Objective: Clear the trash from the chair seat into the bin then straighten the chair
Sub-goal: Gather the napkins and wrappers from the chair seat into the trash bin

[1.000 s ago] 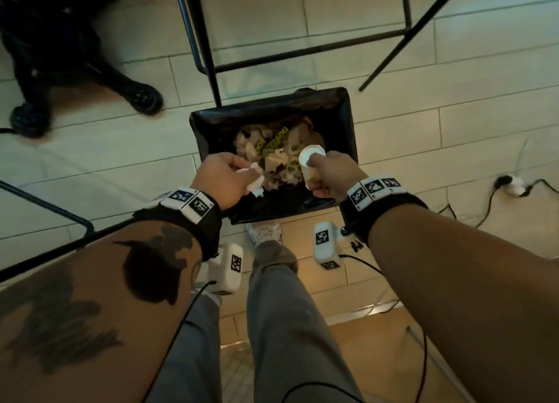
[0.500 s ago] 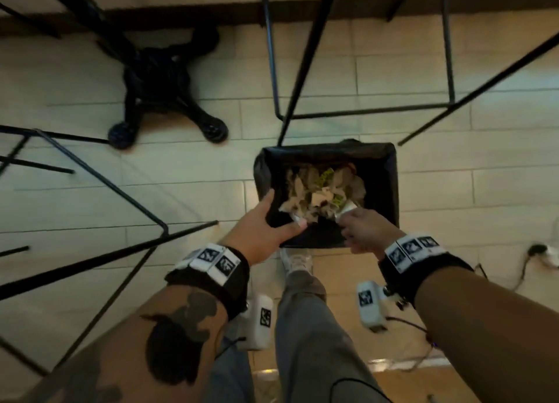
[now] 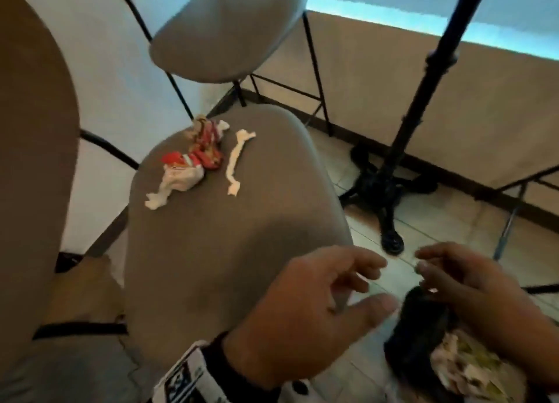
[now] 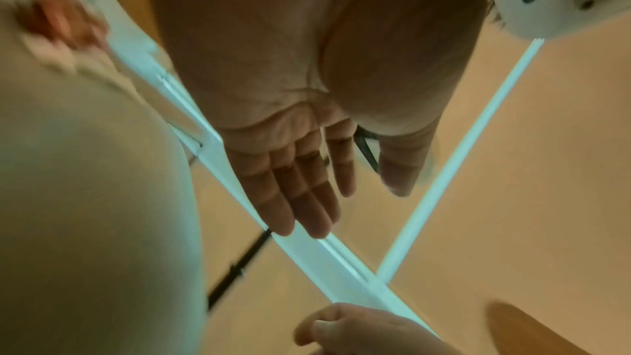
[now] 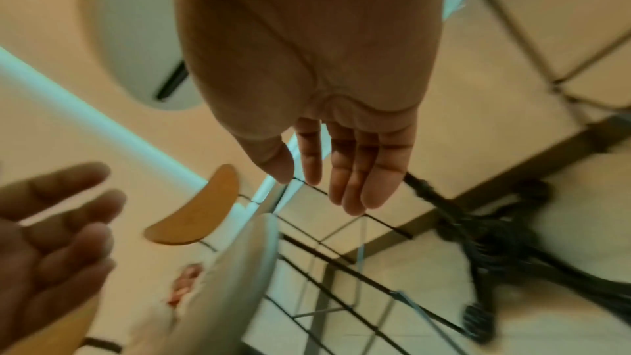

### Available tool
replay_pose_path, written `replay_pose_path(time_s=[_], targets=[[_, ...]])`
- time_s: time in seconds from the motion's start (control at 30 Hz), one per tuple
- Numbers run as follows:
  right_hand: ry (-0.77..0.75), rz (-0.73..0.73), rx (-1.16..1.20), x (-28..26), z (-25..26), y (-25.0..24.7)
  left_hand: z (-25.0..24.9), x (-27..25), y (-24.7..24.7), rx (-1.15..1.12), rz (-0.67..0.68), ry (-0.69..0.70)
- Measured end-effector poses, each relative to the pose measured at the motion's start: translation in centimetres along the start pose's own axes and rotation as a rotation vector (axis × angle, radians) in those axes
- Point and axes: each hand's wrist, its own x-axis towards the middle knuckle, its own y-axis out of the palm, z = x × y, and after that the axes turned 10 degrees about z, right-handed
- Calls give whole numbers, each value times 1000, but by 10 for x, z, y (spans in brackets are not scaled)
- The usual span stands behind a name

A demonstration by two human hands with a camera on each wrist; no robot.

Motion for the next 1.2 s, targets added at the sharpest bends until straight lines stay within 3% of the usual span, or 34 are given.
replay_pose_path(time_s=[0.1, 0.23, 0.37, 0.57, 0.8, 1.0, 1.2], targets=[[-142, -31, -71, 22, 82, 10, 14, -25, -60, 60, -340, -22], [-310, -46, -206, 73, 160, 32, 40, -31, -126, 223, -698, -98], [-352, 63, -458, 130, 218, 54, 67, -18, -170, 308, -893, -289], [-466, 156, -818, 192, 275, 86, 90, 5, -192, 299, -799, -577], [-461, 249, -1129, 217, 307, 102, 96, 24, -207, 124, -704, -619], [-458, 204, -1022, 211, 291, 111, 95, 23, -206, 174, -718, -633], [-437, 249, -810, 198, 261, 98, 82, 4, -190, 117, -693, -539]])
